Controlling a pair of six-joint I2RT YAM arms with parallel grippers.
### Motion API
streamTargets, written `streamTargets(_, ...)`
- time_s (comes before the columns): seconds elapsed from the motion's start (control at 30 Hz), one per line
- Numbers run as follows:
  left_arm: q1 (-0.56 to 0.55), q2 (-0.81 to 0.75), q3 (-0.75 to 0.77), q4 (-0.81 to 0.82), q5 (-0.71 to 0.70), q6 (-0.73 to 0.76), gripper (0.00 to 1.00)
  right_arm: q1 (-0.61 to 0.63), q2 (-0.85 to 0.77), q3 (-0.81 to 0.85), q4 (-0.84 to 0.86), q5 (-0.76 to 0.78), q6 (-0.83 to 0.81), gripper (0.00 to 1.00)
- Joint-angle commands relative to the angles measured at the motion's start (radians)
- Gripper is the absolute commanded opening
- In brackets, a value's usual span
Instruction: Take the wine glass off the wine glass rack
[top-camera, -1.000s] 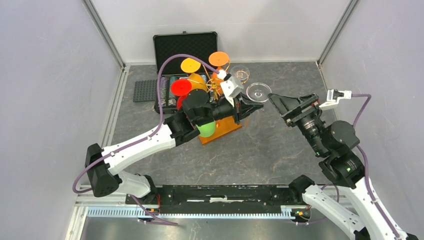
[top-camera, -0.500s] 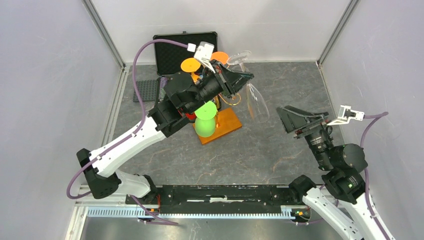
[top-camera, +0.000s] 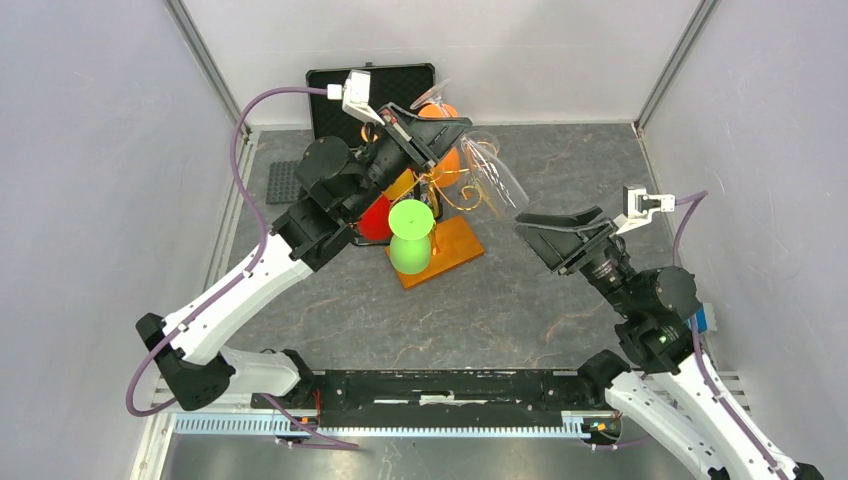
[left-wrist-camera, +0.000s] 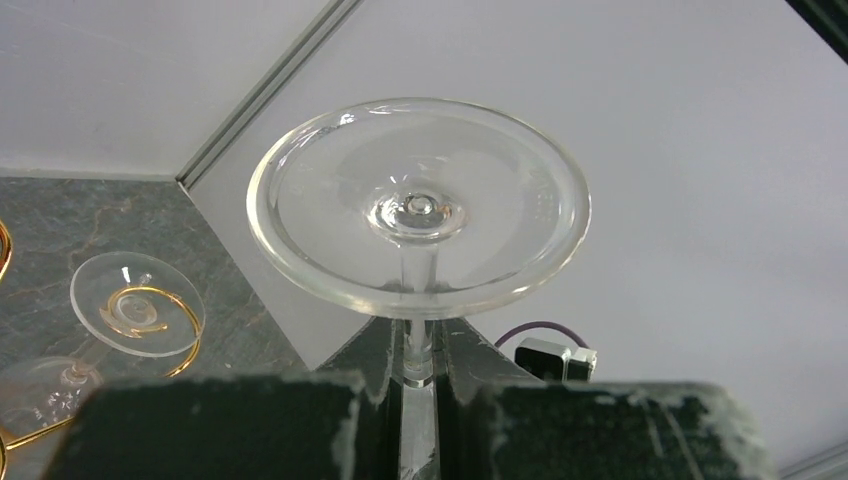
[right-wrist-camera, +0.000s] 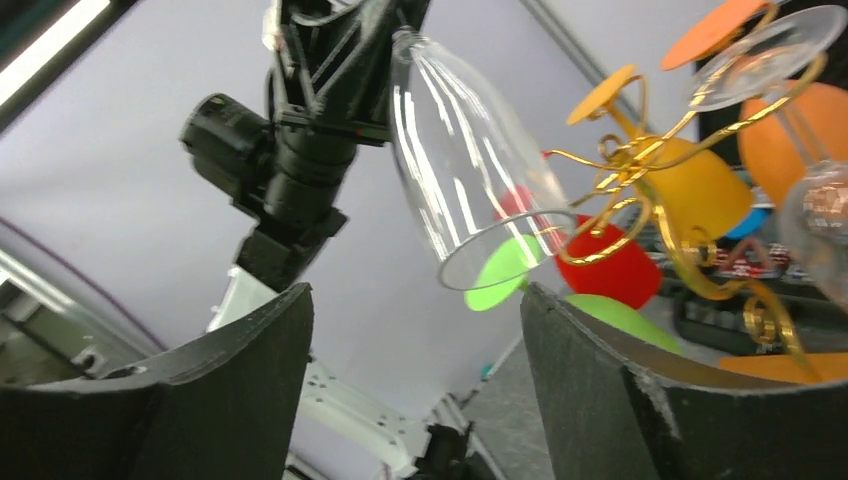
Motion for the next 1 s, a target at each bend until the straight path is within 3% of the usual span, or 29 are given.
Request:
streamTargets(0.0, 0.013, -0.034, -0.023, 0.094, 0.001, -0.075, 0.02, 0.002, 0.021, -0.013, 0.17, -0.082, 0.08, 0.69)
streamTargets(0.07, 0.013, -0.04, -0.034, 0.102, 0.002, -0.079, 0.02, 0.002, 0.036, -0.018, 0.204, -0.1, 0.095, 0.53)
streamTargets(0.1, 0.014, -0.043, -0.039, 0.106, 0.005, -0.084, 0.02, 0.003, 0.049, -0.016, 0.213, -0.11, 0.097, 0.51)
streamTargets(0.63, 0.016, -0.071, -0.094, 0.162, 0.054, -0.154, 0.02, 0.003, 0.104, -0.002, 0.249, -0.046, 0.033, 0.55)
streamTargets(0.77, 0.014, -0.054, -0.107, 0.191, 0.109, -0.178, 0.02, 0.003, 0.112, -0.027, 0.333, -0.03, 0.04, 0.51)
streamTargets(0.97, 0.014, -0.059, -0.116, 0.197, 0.139, -0.143, 0.03, 0.003, 0.122, 0.014, 0.267, 0.005, -0.02, 0.29)
